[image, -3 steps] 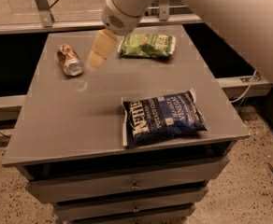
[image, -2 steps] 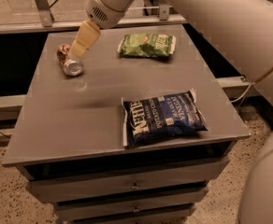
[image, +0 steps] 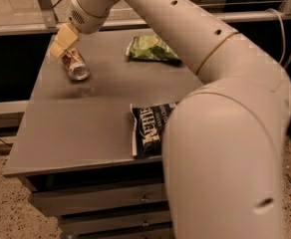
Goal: Place orange can upright
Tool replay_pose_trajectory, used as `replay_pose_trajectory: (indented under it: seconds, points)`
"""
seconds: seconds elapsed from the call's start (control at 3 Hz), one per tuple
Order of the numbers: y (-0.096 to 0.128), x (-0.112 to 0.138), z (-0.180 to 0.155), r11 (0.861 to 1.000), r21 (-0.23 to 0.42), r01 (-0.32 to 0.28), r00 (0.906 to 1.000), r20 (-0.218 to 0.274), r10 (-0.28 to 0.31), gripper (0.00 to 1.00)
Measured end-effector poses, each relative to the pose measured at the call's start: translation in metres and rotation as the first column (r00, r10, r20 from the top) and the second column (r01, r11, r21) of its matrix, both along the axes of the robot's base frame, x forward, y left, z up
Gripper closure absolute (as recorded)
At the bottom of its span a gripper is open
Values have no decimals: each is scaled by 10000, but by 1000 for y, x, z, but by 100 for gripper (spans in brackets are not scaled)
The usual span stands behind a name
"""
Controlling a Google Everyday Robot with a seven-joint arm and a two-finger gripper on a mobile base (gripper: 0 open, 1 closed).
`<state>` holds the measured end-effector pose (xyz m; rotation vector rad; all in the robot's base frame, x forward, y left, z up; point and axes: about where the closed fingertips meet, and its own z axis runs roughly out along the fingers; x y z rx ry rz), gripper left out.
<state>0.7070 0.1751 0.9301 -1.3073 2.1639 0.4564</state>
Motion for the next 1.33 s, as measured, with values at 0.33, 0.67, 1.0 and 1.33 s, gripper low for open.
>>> replay_pose_trajectory:
  seconds: [0.33, 0.67, 1.0, 1.33]
  points:
    - [26, 18, -27, 9971, -157, 741, 9917, -1046, -753, 0]
    - [34, 36, -45, 9788, -686, 1929, 9663, -1598, -2017, 0]
    - [34, 46, -54, 9585, -1175, 2597, 9464, -1666, -2768, 0]
    - [33, 50, -65, 9323, -2019, 3001, 9310, -1510, -3324, 0]
